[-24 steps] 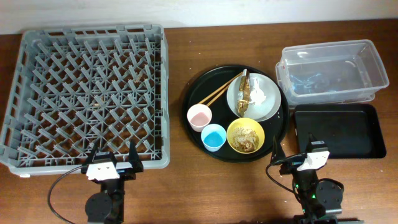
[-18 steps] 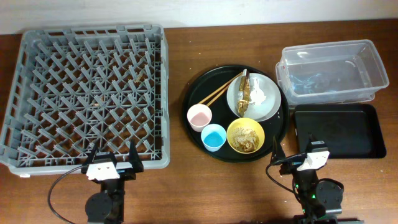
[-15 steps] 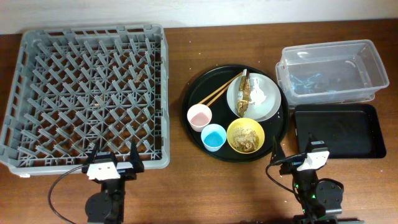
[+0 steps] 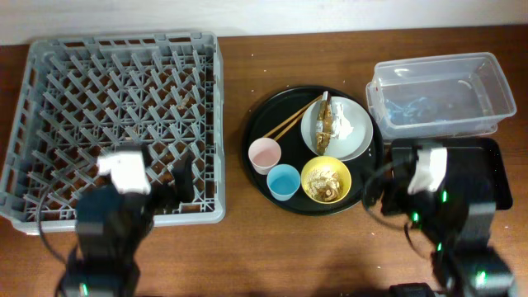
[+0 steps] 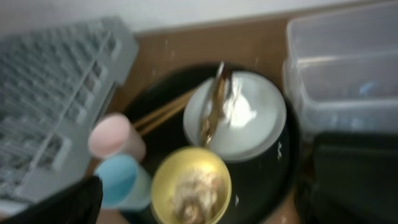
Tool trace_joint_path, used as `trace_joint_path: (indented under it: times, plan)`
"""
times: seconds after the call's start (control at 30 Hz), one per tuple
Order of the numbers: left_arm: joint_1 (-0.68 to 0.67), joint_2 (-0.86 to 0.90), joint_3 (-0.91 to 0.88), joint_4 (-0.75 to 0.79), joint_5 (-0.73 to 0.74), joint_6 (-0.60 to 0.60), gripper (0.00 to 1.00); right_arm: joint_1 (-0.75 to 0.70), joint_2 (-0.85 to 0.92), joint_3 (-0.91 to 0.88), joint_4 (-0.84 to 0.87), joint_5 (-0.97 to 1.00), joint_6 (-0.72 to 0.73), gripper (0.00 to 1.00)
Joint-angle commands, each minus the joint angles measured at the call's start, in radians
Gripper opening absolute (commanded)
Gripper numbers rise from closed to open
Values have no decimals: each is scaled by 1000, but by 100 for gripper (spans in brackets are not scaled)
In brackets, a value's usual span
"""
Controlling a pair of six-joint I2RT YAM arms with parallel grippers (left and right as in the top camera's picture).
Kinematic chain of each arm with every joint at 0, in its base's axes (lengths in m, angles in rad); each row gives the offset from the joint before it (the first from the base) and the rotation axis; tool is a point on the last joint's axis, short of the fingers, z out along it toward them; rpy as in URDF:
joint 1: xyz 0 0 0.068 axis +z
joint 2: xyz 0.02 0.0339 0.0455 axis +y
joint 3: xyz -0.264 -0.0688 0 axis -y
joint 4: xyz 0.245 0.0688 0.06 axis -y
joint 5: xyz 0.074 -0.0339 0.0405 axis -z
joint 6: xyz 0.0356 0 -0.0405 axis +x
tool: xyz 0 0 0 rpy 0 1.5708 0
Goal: Sort waste into correct bins and load items into the dishwasher rack
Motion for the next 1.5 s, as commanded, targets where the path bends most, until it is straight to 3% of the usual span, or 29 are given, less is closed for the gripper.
trace_joint_path:
  times: [0.0, 0.07, 0.17, 0.2, 0.23, 0.27, 0.4, 0.5, 0.57, 0.6, 0.63, 0.8, 0.9, 1.07, 1.1, 1.13, 1.17, 1.23, 1.27, 1.3, 1.47]
  plan:
    - [5, 304, 316, -211, 137, -10, 99, 6, 288, 275, -169, -51, 3, 98]
    - [5, 455, 488, -362, 137, -10, 99, 6, 519, 452, -205, -63, 19, 98]
    - [5, 509, 540, -396, 164, -10, 99, 7, 714, 531, -164, -133, 34, 98]
    - [5, 511, 540, -420, 208, -10, 99, 15, 788, 531, -138, -129, 35, 95]
    - [5, 511, 540, -432, 213, -10, 99, 31, 893, 531, -116, -53, 39, 79]
    - [5, 511, 540, -438, 211, -10, 99, 38, 952, 531, -98, -6, 39, 70]
    - [5, 511, 540, -441, 211, -10, 99, 50, 1178, 531, 4, 108, 39, 56]
    - [5, 511, 540, -450, 212, -10, 99, 51, 1277, 531, 95, 136, 42, 53]
    - [5, 511, 540, -453, 212, -10, 99, 51, 1292, 530, 109, 136, 61, 27]
    - [5, 511, 540, -453, 212, -10, 99, 51, 1291, 531, 107, 136, 61, 20]
    - [5, 511, 540, -456, 211, -10, 99, 50, 1285, 534, 89, 135, 64, 4]
    - [5, 511, 540, -472, 211, -10, 99, 49, 1111, 618, -14, 136, 64, 4]
    - [5, 511, 540, -483, 211, -10, 99, -1, 974, 645, -18, 152, 171, 4]
    - [5, 511, 540, -482, 211, -10, 99, -158, 1043, 645, 102, 378, 191, 4]
    - [5, 511, 540, -482, 211, -10, 99, -174, 1066, 645, 131, 330, 162, 25]
    - [5, 511, 540, -481, 211, -10, 99, -179, 1074, 645, 143, 262, 96, 78]
    - [5, 511, 540, -482, 211, -10, 99, -177, 1063, 658, 120, 250, 78, 91]
    - [5, 511, 540, -484, 211, -10, 99, -154, 1032, 687, 70, 152, 69, 89]
    - [5, 511, 540, -485, 211, -10, 99, -112, 1012, 689, 43, -2, 8, 79]
    - [5, 511, 540, -484, 211, -10, 99, -53, 1012, 689, 15, -35, -2, 70]
    - [5, 511, 540, -494, 211, -10, 99, 168, 1195, 645, 39, 270, 120, 68]
